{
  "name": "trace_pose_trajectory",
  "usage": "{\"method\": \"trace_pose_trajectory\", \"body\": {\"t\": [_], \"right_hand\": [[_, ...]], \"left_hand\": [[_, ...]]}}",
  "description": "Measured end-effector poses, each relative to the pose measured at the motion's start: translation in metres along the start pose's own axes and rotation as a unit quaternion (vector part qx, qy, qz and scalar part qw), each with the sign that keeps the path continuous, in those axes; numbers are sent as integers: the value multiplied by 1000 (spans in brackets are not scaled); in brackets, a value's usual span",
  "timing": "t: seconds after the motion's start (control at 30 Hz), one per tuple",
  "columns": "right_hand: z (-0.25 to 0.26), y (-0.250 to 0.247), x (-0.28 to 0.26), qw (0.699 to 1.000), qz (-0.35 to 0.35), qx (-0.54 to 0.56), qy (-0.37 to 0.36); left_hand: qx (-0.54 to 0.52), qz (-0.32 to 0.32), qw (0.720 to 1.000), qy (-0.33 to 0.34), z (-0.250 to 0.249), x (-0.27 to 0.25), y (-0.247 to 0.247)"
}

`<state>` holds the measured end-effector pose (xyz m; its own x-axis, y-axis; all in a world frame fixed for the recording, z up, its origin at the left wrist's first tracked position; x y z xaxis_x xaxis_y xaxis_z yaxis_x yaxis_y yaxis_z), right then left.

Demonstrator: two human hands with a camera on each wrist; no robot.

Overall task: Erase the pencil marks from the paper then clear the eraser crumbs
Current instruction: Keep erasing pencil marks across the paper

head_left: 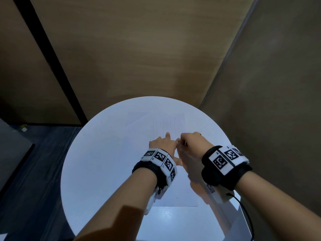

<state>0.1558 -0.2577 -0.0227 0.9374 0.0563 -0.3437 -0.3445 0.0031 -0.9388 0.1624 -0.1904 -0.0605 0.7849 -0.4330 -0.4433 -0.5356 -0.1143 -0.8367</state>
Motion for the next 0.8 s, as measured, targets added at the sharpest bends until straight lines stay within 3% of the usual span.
{"method": "trace_pose_trajectory", "body": {"t": [0.23, 0.43, 0.6, 0.67, 0.8], "right_hand": [[12, 12, -12, 996, 55, -50, -41], [7, 3, -4, 996, 15, -84, 5], [26, 9, -17, 985, 69, -153, -29], [22, 4, -13, 988, 77, -131, -14], [5, -2, -6, 998, 22, -58, 33]], "left_hand": [[0, -8, 1000, 1, 2, 4, 2], [3, -4, 1000, -2, 0, 1, 1], [12, 0, 1000, -15, 3, 0, 0], [5, -11, 1000, -6, 1, 2, -1], [15, -9, 1000, 6, 1, 5, 4]]}}
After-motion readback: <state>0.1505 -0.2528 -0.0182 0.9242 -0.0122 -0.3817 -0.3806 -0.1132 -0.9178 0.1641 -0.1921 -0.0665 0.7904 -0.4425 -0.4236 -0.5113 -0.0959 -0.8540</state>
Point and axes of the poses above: each hand's wrist, its own x-axis towards the middle knuckle, its own y-axis out of the palm, z = x × y, the point moved 9 cm from there along x, towards the middle knuckle, and after that the axes turned 13 degrees about -x, right-handed, at the moved point
